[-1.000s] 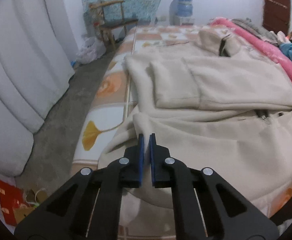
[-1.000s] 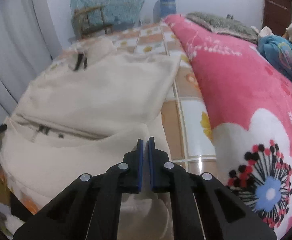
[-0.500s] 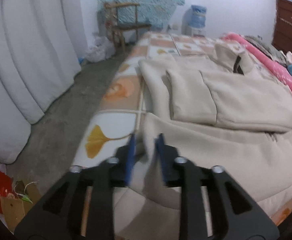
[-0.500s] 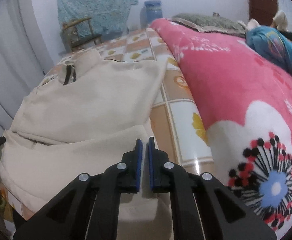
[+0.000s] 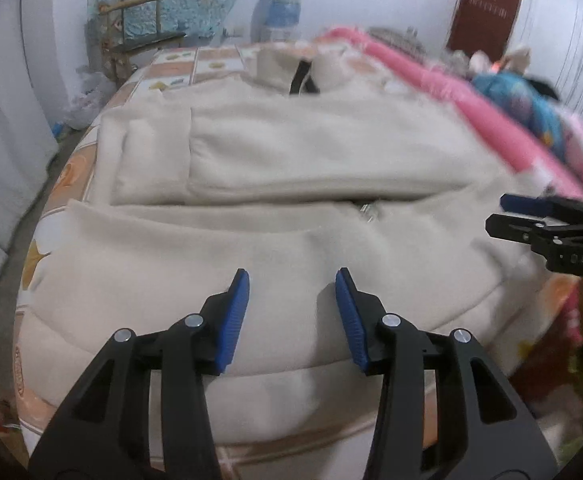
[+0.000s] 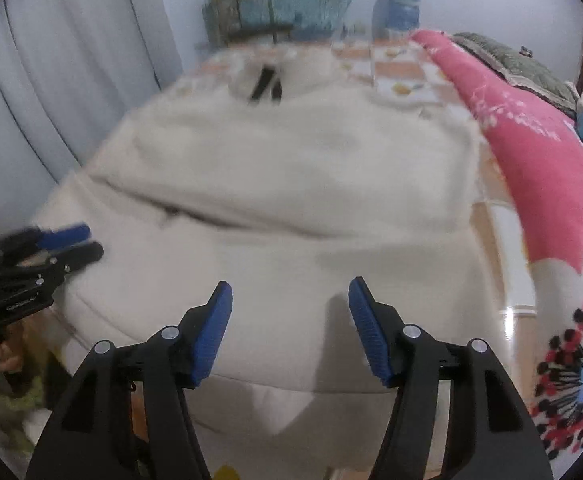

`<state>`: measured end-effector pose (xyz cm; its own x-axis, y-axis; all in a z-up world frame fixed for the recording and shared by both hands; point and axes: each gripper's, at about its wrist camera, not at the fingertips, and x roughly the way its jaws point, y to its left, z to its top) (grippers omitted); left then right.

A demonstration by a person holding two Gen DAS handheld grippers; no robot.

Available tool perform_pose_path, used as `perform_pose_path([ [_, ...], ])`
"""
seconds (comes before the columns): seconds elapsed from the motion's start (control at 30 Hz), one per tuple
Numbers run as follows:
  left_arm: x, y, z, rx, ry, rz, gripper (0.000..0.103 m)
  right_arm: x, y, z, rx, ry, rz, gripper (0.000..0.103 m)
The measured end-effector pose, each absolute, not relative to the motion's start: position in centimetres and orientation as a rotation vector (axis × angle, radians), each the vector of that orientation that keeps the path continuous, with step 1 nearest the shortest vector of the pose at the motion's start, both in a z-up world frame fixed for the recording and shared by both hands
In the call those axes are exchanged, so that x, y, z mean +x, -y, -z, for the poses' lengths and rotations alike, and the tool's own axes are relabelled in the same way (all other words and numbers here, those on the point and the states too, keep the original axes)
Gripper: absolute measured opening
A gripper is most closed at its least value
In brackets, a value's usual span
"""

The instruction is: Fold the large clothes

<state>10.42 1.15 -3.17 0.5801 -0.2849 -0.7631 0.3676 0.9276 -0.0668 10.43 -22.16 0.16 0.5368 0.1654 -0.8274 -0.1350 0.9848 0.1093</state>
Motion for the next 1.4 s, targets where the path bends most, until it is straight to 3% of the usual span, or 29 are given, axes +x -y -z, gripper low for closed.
perform_pose_path([
  [0.07, 10.1, -0.5, 3.3, 0.157, -0.841, 0.354, 0.039, 10.5, 21.9, 0.7, 0.022, -1.012, -0.167, 0.025],
  [0.1, 10.3, -0.4, 3.3, 0.167, -0.834, 0.35, 0.03, 10.4, 21.8, 0.7, 0.02, -1.002, -0.168, 0.013],
  [0.13, 10.1, -0.3, 3.3, 0.173, -0.829, 0.356, 0.025, 10.3, 21.9, 0.5, 0.025, -1.006, -0.177, 0.007],
  [0.2, 10.0, 0.1, 3.2, 0.198, -0.821, 0.375, 0.002, 10.4, 22.2, 0.4, 0.045, -1.009, -0.184, 0.004],
  [0.43, 9.6, -0.3, -2.5, 0.186, -0.654, 0.363, 0.002, 8.8, 22.9, -4.5, 0.068, -0.838, -0.162, 0.002],
  [0.7, 12.1, 1.6, 3.7, 0.262, -0.71, 0.303, 0.002, 11.3, 22.0, 0.6, 0.017, -0.902, -0.106, 0.002],
  [1.03, 12.1, 1.8, 3.8, 0.269, -0.697, 0.296, 0.003, 11.2, 21.5, 0.2, -0.037, -0.881, -0.098, 0.003],
  [1.1, 12.3, 1.3, 3.5, 0.251, -0.709, 0.302, 0.01, 11.6, 21.8, 0.9, -0.018, -0.883, -0.096, 0.003],
  [1.4, 13.7, -6.6, 3.5, 0.049, -0.746, 0.203, 0.013, 11.9, 23.3, 0.3, 0.025, -0.879, -0.082, 0.003],
])
